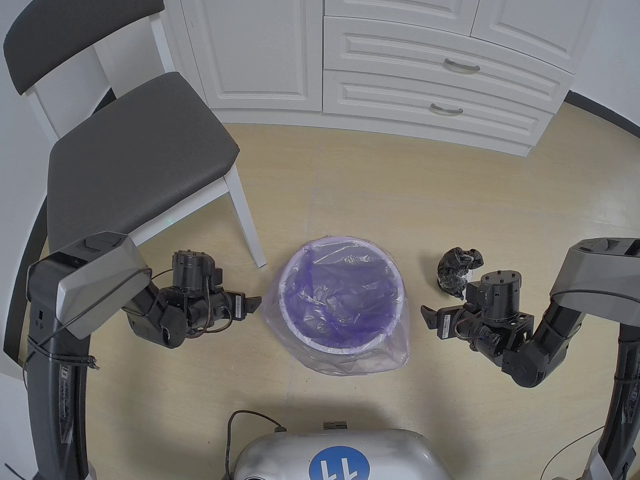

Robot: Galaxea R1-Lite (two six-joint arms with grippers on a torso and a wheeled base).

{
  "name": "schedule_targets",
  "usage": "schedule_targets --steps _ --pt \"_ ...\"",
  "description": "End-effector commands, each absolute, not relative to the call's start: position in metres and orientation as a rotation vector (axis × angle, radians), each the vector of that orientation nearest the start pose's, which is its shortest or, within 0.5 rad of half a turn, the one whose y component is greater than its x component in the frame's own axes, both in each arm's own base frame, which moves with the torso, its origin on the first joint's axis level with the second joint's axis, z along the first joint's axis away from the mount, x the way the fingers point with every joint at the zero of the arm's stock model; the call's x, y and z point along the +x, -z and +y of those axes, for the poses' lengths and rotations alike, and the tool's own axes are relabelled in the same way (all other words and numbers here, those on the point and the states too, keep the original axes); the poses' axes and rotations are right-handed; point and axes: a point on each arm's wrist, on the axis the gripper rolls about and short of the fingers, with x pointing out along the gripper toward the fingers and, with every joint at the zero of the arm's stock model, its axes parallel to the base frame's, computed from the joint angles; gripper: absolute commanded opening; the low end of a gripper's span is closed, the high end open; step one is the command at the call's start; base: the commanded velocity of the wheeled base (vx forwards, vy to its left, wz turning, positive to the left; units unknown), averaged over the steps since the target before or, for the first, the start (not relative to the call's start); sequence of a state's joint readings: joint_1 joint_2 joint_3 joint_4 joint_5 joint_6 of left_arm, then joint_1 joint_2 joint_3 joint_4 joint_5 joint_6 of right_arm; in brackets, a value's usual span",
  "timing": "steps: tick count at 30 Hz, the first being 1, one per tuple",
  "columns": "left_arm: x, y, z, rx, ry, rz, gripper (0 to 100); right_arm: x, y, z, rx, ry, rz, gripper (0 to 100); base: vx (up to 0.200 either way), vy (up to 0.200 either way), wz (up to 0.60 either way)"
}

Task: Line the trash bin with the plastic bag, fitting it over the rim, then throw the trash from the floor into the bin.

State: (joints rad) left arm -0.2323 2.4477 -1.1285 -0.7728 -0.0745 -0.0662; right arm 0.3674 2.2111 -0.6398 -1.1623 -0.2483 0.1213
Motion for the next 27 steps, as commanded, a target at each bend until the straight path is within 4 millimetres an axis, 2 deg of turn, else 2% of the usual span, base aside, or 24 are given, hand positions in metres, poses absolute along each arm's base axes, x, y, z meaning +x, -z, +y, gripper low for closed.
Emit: schedule_targets --steps 1,3,11,17,23,27 --pt "0.433 0.063 -0.122 0.025 0.290 0.624 100 0.327 -0.024 0.120 -0.006 -0.094 0.400 100 0.000 0.000 0.00" --pt "0.444 0.066 -0.129 0.032 0.285 0.621 100 0.327 -0.024 0.120 -0.005 -0.094 0.398 100 0.000 0.000 0.00" --pt "0.475 0.056 -0.150 0.039 0.303 0.632 100 0.330 -0.024 0.118 -0.004 -0.087 0.397 100 0.000 0.000 0.00" --pt "0.494 0.061 -0.168 0.049 0.318 0.673 100 0.330 -0.024 0.116 -0.003 -0.081 0.397 100 0.000 0.000 0.00" --pt "0.496 0.061 -0.168 0.048 0.314 0.690 100 0.331 -0.022 0.115 -0.004 -0.079 0.401 100 0.000 0.000 0.00" --pt "0.493 0.050 -0.158 -0.006 0.279 0.695 100 0.333 -0.017 0.116 -0.005 -0.078 0.410 100 0.000 0.000 0.00"
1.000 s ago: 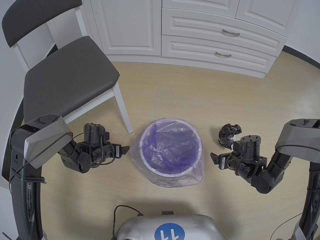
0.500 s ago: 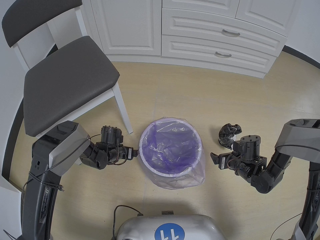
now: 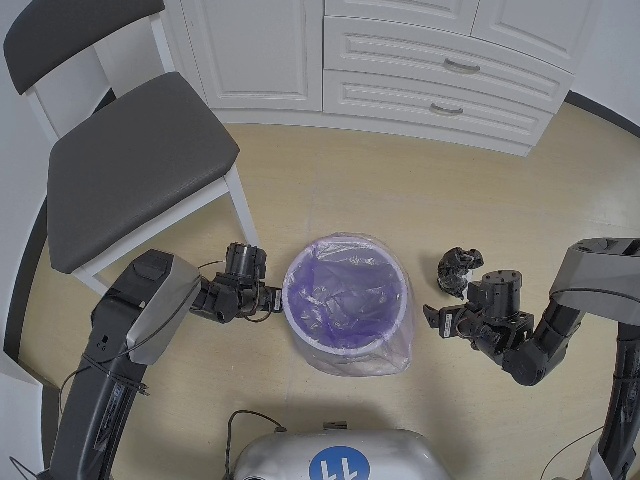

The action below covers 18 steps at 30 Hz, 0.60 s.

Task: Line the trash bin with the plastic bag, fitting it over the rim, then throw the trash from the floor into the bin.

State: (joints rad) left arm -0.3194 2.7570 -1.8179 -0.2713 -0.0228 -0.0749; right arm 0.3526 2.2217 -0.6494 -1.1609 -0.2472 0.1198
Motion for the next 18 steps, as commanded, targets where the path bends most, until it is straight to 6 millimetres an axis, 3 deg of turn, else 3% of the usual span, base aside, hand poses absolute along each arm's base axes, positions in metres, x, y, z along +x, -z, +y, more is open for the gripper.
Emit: schedule_targets --steps 1,10,12,15,18 --pt "0.492 0.045 -0.155 -0.019 0.272 0.696 100 0.334 -0.016 0.117 -0.005 -0.078 0.410 100 0.000 0.000 0.00" --pt "0.454 -0.002 -0.136 -0.069 0.264 0.635 100 0.343 -0.010 0.119 0.004 -0.074 0.406 100 0.000 0.000 0.00" --pt "0.435 -0.017 -0.133 -0.080 0.279 0.574 100 0.354 -0.001 0.123 0.011 -0.059 0.400 100 0.000 0.000 0.00" --pt "0.425 -0.022 -0.131 -0.084 0.285 0.556 100 0.358 0.007 0.125 0.018 -0.053 0.408 100 0.000 0.000 0.00" --pt "0.416 -0.013 -0.129 -0.087 0.284 0.557 100 0.362 0.013 0.128 0.021 -0.036 0.408 100 0.000 0.000 0.00"
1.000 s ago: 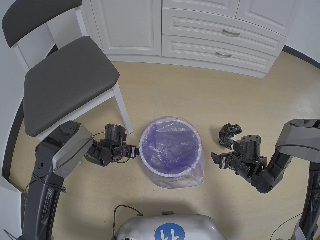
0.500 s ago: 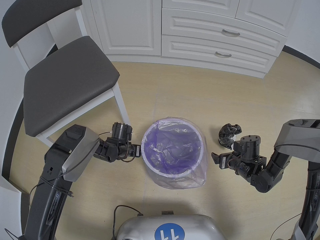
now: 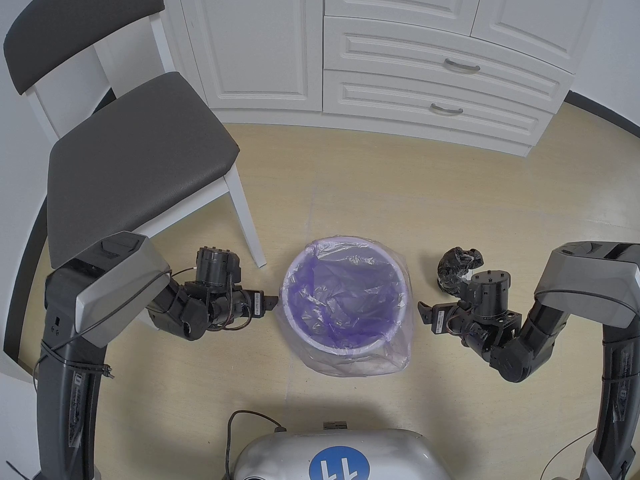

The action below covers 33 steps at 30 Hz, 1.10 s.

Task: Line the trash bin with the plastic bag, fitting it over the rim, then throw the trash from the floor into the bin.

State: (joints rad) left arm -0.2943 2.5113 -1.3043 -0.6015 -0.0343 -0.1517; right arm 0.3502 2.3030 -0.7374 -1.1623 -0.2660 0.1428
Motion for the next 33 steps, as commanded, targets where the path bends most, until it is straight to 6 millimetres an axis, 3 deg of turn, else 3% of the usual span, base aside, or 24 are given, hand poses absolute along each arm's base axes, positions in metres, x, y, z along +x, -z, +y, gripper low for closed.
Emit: schedule_targets --steps 1,5,10,17,18,23,32,33 --pt "0.413 -0.010 -0.127 -0.091 0.280 0.558 100 0.363 0.015 0.131 0.028 -0.036 0.406 100 0.000 0.000 0.00" --pt "0.402 -0.006 -0.119 -0.097 0.269 0.562 100 0.370 0.022 0.141 0.071 -0.032 0.396 100 0.000 0.000 0.00" --pt "0.380 -0.016 -0.111 -0.104 0.269 0.533 100 0.375 0.036 0.152 0.111 -0.043 0.411 100 0.000 0.000 0.00" --pt "0.356 -0.032 -0.112 -0.145 0.305 0.475 100 0.367 0.041 0.166 0.146 -0.082 0.440 100 0.000 0.000 0.00" --pt "0.349 -0.037 -0.110 -0.148 0.310 0.460 100 0.364 0.053 0.170 0.134 -0.088 0.463 100 0.000 0.000 0.00" --pt "0.335 -0.043 -0.104 -0.152 0.308 0.438 100 0.360 0.067 0.175 0.116 -0.098 0.497 100 0.000 0.000 0.00" --pt "0.318 -0.052 -0.100 -0.156 0.316 0.401 100 0.349 0.068 0.172 0.083 -0.101 0.527 100 0.000 0.000 0.00" --pt "0.315 -0.051 -0.099 -0.157 0.320 0.386 100 0.336 0.054 0.159 0.005 -0.112 0.535 100 0.000 0.000 0.00"
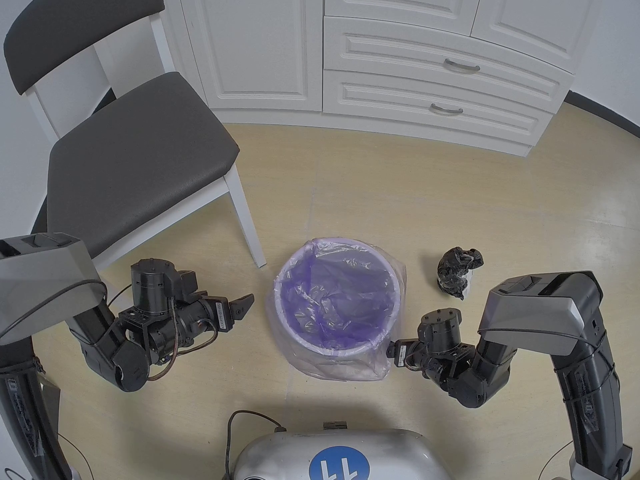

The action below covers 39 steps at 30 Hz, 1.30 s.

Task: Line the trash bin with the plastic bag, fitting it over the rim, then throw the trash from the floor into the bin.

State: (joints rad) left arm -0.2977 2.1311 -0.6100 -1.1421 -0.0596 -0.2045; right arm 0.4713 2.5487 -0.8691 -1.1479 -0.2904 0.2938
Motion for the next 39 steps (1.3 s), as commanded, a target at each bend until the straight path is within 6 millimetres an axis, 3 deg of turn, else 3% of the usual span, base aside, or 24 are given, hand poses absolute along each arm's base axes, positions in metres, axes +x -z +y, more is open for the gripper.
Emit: schedule_targets --steps 1,7,10,15,21,25,30,34,39 --pt "0.313 -0.050 -0.098 -0.156 0.322 0.382 100 0.333 0.046 0.151 -0.029 -0.126 0.524 100 0.000 0.000 0.00" --pt "0.310 -0.051 -0.096 -0.154 0.326 0.368 100 0.317 0.017 0.114 -0.092 -0.218 0.376 100 0.000 0.000 0.00" --pt "0.304 -0.057 -0.092 -0.157 0.332 0.360 100 0.305 0.017 0.098 -0.160 -0.273 0.342 100 0.000 0.000 0.00" --pt "0.301 -0.064 -0.086 -0.172 0.383 0.353 100 0.301 0.021 0.091 -0.348 -0.430 0.330 100 0.000 0.000 0.00" --pt "0.298 -0.064 -0.083 -0.175 0.386 0.356 100 0.304 0.033 0.098 -0.526 -0.591 0.338 100 0.000 0.000 0.00" --pt "0.298 -0.066 -0.083 -0.174 0.389 0.350 100 0.311 0.040 0.114 -0.603 -0.660 0.358 100 0.000 0.000 0.00" --pt "0.297 -0.066 -0.083 -0.171 0.391 0.349 100 0.319 0.048 0.132 -0.639 -0.717 0.380 100 0.000 0.000 0.00" --pt "0.297 -0.066 -0.083 -0.171 0.391 0.349 100 0.337 0.062 0.152 -0.653 -0.741 0.349 100 0.000 0.000 0.00" --pt "0.298 -0.066 -0.083 -0.171 0.389 0.349 100 0.350 0.066 0.160 -0.654 -0.736 0.323 100 0.000 0.000 0.00"
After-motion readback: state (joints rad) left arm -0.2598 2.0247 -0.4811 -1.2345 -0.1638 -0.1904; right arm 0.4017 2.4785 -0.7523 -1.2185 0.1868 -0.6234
